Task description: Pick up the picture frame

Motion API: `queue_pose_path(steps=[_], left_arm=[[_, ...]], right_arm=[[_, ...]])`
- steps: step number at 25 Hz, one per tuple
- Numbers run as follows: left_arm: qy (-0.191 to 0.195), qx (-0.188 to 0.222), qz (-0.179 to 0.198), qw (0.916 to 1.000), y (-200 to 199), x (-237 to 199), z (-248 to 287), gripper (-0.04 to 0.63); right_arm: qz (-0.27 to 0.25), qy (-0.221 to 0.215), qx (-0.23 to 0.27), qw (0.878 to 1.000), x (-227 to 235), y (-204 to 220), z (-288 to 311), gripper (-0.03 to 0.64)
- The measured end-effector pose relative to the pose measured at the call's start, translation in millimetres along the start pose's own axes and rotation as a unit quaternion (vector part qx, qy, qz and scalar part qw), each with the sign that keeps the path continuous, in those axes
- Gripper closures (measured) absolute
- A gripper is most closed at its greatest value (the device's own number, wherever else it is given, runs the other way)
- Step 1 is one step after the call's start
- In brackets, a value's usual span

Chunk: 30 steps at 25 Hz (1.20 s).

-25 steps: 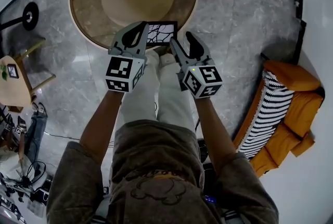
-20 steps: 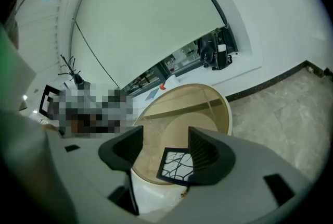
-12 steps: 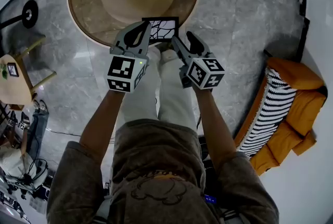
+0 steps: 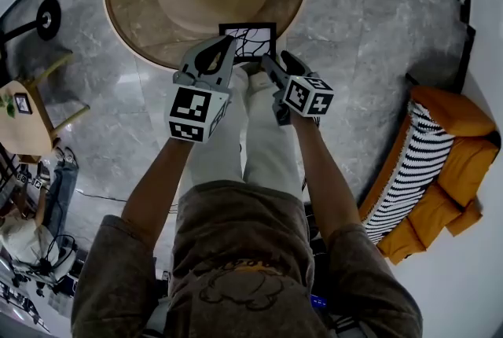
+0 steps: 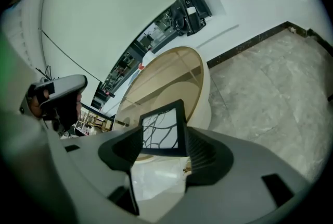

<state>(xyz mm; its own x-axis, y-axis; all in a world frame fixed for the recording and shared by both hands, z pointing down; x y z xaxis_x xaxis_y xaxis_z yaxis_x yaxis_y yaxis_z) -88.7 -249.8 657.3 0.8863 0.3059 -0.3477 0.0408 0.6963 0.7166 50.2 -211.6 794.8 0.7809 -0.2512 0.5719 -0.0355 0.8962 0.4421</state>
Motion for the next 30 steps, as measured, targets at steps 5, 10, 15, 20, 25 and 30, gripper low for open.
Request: queue_pose_path(steps=[5, 10, 15, 20, 25, 30], left_arm=[[-0.001, -0.008, 0.002, 1.0, 5, -2, 1, 0.577], [0.004, -0.016, 0.007, 0.9999, 8, 1, 1, 0.577], [0.006, -0.023, 0.013, 0.9996, 12, 0, 5, 0.577], [0.005, -0.024, 0.013, 0.9996, 11, -1, 6, 0.577], [0.007, -0.027, 0.015, 0.9995, 10, -2, 6, 0.577], [0.01, -0.03, 0.013, 0.9994, 12, -3, 8, 0.577]], right_arm=[[0.049, -0.003, -0.016, 0.999, 21, 20, 18, 0.345], [0.073, -0.021, -0.025, 0.997, 30, 34, 28, 0.345], [0.093, -0.041, -0.018, 0.995, 32, 34, 42, 0.345], [0.102, -0.045, -0.021, 0.993, 31, 36, 47, 0.345], [0.112, -0.047, -0.027, 0.992, 31, 36, 47, 0.347], [0.121, -0.061, -0.028, 0.99, 27, 34, 49, 0.41]])
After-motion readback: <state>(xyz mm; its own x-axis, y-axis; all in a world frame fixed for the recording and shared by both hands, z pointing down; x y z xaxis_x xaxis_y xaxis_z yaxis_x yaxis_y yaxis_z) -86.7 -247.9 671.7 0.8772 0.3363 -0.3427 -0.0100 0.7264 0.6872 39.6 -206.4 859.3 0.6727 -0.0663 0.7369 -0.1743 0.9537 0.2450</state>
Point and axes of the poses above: the fingertips, and each gripper's own axes: z forward along the fingers, x to its right, y out of its underside, the point moved 3 cm from there along -z, backward along the fingers, and after that the axes turned 7 degrees about -z, right-handed, at the moved point
